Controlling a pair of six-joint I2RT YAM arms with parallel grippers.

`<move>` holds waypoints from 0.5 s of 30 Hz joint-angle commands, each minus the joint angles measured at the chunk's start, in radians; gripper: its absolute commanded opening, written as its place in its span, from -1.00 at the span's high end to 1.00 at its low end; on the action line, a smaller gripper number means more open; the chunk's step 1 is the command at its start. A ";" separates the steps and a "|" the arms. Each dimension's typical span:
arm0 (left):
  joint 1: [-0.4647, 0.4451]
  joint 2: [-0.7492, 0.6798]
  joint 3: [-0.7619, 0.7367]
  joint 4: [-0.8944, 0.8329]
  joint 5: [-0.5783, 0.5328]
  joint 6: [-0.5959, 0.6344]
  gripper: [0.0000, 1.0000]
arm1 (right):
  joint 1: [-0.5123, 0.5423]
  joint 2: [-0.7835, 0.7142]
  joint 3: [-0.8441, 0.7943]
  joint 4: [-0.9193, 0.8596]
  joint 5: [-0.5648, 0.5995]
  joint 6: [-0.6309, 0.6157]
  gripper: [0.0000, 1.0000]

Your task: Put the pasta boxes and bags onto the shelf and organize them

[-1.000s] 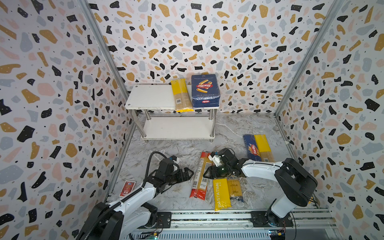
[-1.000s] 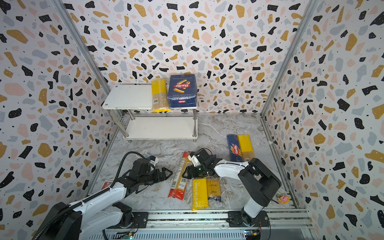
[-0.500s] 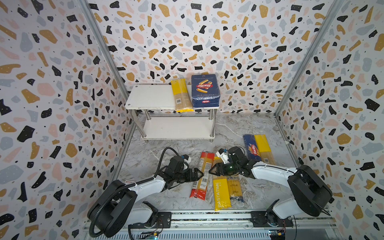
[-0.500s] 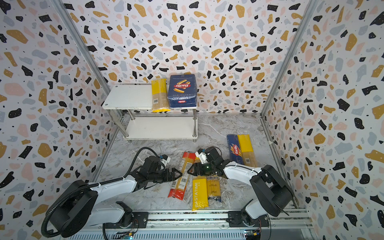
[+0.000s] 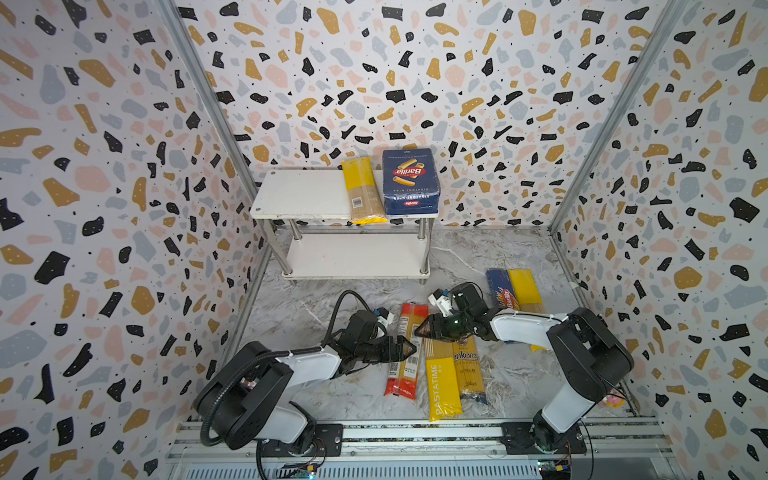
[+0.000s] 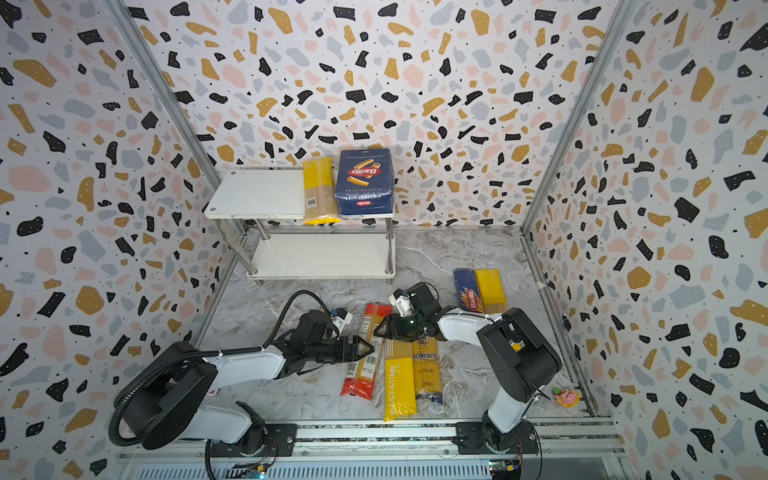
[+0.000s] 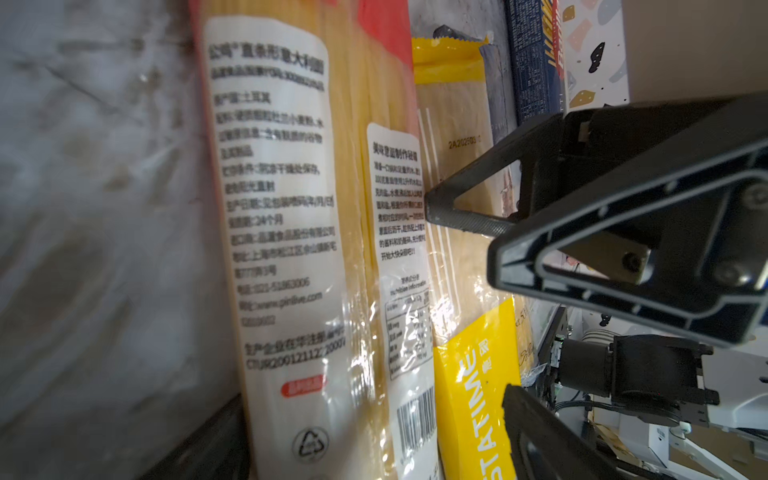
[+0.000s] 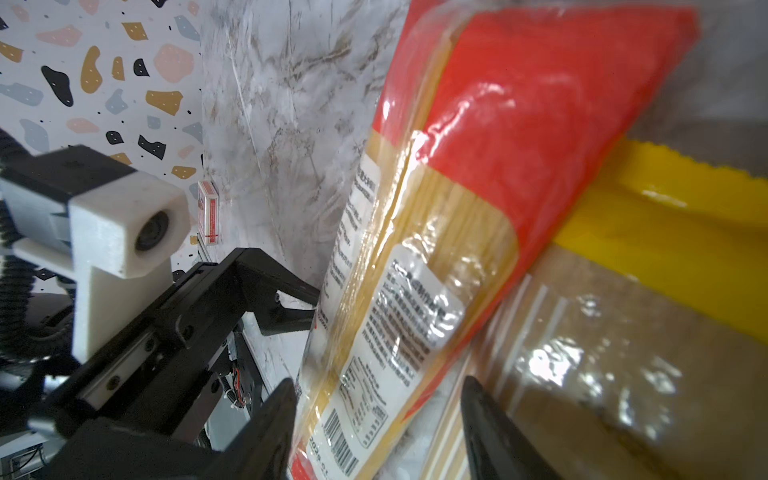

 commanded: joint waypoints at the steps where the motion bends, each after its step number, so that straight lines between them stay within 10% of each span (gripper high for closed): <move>1: -0.022 0.062 0.010 0.044 0.027 -0.010 -0.79 | -0.007 -0.054 -0.033 -0.022 0.001 0.005 -0.23; 15: -0.076 0.137 0.010 0.166 0.044 -0.075 -0.68 | 0.052 0.015 0.008 -0.022 -0.003 0.003 0.27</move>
